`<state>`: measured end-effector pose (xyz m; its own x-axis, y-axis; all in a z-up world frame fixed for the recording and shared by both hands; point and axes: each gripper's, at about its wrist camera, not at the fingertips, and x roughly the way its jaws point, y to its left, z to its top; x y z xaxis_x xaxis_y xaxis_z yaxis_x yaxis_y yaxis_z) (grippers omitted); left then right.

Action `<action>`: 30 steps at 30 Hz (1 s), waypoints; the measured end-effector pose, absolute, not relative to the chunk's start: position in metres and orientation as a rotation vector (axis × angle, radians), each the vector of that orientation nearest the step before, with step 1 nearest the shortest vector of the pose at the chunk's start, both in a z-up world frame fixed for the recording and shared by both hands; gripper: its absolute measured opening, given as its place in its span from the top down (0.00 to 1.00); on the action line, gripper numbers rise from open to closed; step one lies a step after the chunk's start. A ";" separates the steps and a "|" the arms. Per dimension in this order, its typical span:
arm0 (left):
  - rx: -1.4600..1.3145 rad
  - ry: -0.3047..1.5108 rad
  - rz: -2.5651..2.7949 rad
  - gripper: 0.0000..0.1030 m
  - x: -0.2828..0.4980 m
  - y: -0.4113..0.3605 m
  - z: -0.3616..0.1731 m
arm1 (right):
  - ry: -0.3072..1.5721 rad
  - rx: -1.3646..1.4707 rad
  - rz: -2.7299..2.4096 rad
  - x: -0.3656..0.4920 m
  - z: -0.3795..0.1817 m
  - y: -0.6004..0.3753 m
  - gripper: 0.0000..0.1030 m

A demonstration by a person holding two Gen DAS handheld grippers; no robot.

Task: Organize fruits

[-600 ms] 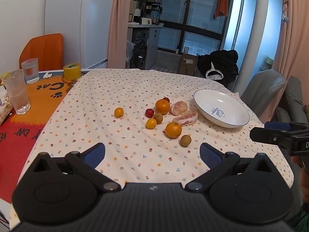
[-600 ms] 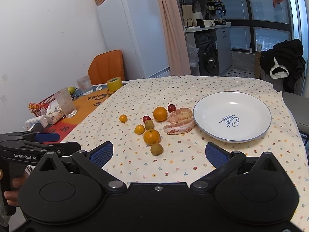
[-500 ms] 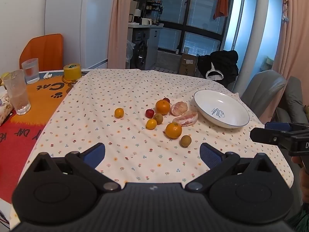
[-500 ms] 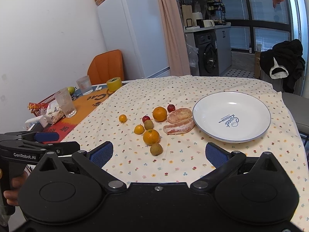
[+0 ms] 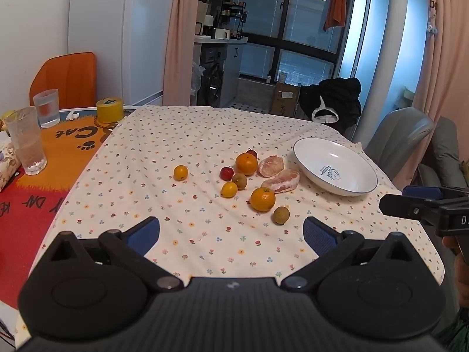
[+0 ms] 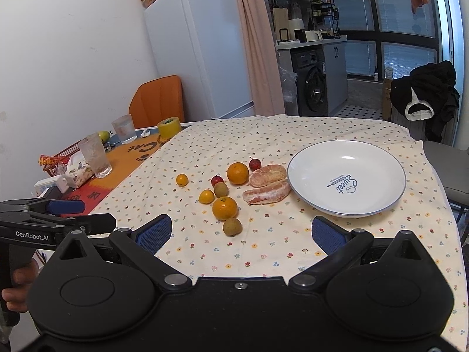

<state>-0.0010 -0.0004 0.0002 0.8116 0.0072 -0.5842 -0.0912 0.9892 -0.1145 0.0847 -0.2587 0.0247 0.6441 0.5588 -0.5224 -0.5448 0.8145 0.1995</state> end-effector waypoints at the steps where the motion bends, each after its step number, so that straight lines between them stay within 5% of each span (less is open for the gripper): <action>1: -0.139 0.622 0.053 0.00 -0.001 0.000 0.000 | 0.603 0.025 0.630 0.085 0.025 -0.259 0.00; 30: -0.149 0.603 0.052 0.00 0.002 0.002 0.019 | 0.620 0.020 0.624 0.087 0.021 -0.255 0.00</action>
